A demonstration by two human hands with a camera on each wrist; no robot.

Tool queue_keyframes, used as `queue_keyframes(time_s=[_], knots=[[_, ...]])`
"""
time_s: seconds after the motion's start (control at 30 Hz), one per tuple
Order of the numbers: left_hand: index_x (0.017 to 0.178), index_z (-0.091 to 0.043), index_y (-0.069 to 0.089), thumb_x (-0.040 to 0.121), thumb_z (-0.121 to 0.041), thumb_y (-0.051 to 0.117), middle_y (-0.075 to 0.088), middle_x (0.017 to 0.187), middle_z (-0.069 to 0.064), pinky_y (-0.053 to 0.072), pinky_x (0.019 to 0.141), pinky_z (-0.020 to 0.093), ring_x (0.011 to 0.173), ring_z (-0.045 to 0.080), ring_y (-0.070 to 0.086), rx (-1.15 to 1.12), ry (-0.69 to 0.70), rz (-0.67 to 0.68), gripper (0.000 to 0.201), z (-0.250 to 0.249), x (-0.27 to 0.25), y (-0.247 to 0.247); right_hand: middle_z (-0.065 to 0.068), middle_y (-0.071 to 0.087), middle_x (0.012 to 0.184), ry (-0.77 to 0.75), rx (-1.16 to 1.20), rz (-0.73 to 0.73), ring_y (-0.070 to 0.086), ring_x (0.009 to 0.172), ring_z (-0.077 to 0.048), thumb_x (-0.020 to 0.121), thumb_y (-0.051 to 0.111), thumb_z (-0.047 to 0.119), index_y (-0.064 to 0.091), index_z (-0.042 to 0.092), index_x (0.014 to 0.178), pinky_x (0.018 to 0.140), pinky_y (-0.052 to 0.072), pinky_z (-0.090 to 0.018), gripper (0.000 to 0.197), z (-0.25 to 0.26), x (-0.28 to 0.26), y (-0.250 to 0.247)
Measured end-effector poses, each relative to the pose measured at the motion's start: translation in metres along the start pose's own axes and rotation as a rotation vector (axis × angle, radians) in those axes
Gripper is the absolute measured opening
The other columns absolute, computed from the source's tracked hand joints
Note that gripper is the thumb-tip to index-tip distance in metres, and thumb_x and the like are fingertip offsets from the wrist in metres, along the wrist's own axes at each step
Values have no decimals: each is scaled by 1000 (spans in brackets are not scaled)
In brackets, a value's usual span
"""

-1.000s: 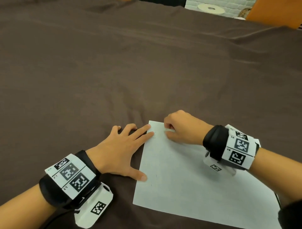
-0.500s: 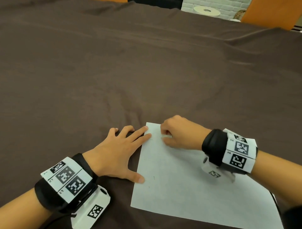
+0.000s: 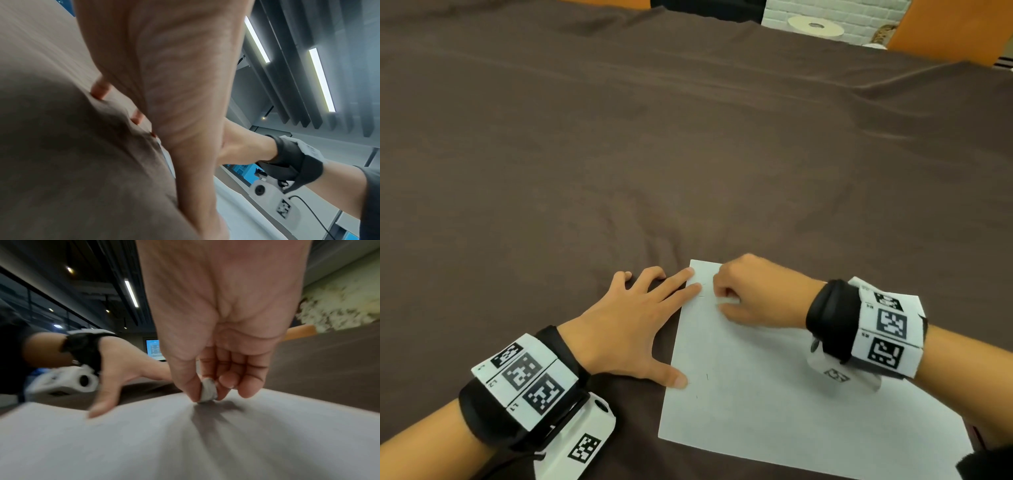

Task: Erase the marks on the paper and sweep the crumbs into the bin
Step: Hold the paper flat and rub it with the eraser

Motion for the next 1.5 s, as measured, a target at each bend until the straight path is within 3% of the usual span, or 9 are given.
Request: queue_keyframes(time_s=[0.23, 0.37, 0.53, 0.7, 0.87, 1.0, 1.17, 1.37, 1.5], knots=[[155, -33, -10, 64, -95, 43, -16, 161, -15, 17, 112, 47, 142, 20, 5, 1, 2, -17, 121, 1, 0, 1, -7, 61, 83, 30, 30, -57, 58, 74, -28, 85, 54, 20, 59, 8, 81, 65, 51, -40, 14, -8, 10, -12], [154, -33, -11, 64, -94, 42, -19, 161, -15, 18, 110, 46, 142, 20, 4, 16, -1, -8, 121, 0, 0, 1, -6, 60, 78, -90, 4, 79, 54, 70, -24, 86, 54, 20, 57, 9, 77, 64, 48, -35, 14, 29, -3, 8], [154, -33, -12, 64, -95, 42, -19, 161, -15, 17, 111, 46, 143, 20, 4, 17, -4, -5, 122, 1, 0, 2, -5, 61, 85, 1, 16, -61, 58, 75, -25, 86, 54, 20, 60, 10, 84, 66, 50, -38, 12, 0, 12, -14], [153, -33, -16, 65, -94, 42, -22, 159, -15, 15, 113, 46, 142, 19, 0, 23, -9, 17, 121, 0, 0, 2, -6, 60, 79, -76, -7, 59, 54, 71, -25, 85, 52, 21, 59, 9, 80, 63, 47, -36, 14, 19, -7, 8], [153, -35, -16, 65, -94, 42, -22, 159, -16, 12, 115, 47, 144, 19, -1, 6, -10, 17, 121, 0, -1, 3, -5, 59, 81, 12, 30, -68, 55, 72, -27, 83, 54, 21, 57, 9, 79, 66, 49, -42, 13, -11, 1, -9], [154, -35, -14, 65, -93, 43, -23, 159, -17, 14, 114, 47, 144, 19, 0, 0, -7, 12, 120, 0, 0, 2, -6, 60, 83, -137, 0, 100, 54, 74, -24, 85, 54, 22, 59, 9, 82, 67, 47, -36, 15, 29, -15, 14], [153, -35, -16, 65, -94, 43, -22, 160, -17, 12, 115, 47, 144, 19, -1, 4, -13, 19, 121, 1, -1, 2, -5, 60, 87, -12, 18, -81, 56, 76, -25, 87, 53, 21, 60, 8, 85, 68, 49, -39, 15, -2, 6, -12], [153, -35, -15, 65, -94, 44, -24, 159, -18, 13, 115, 46, 143, 18, -3, 9, -15, 33, 121, 0, 0, 1, -8, 61, 84, -116, 3, 38, 55, 74, -26, 86, 53, 20, 59, 6, 82, 66, 48, -38, 15, 31, -7, 10], [153, -35, -16, 64, -94, 43, -22, 159, -18, 12, 115, 46, 143, 17, -1, -2, -12, 21, 122, 0, -1, 2, -7, 58, 85, 19, 22, -125, 55, 74, -27, 87, 53, 21, 58, 8, 81, 69, 50, -42, 16, -8, 9, -14]])
Point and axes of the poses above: each hand's wrist, its own x-axis towards the middle knuckle, its own y-axis out of the palm, z = x × y, the point moved 6 cm from there along x, towards the middle knuckle
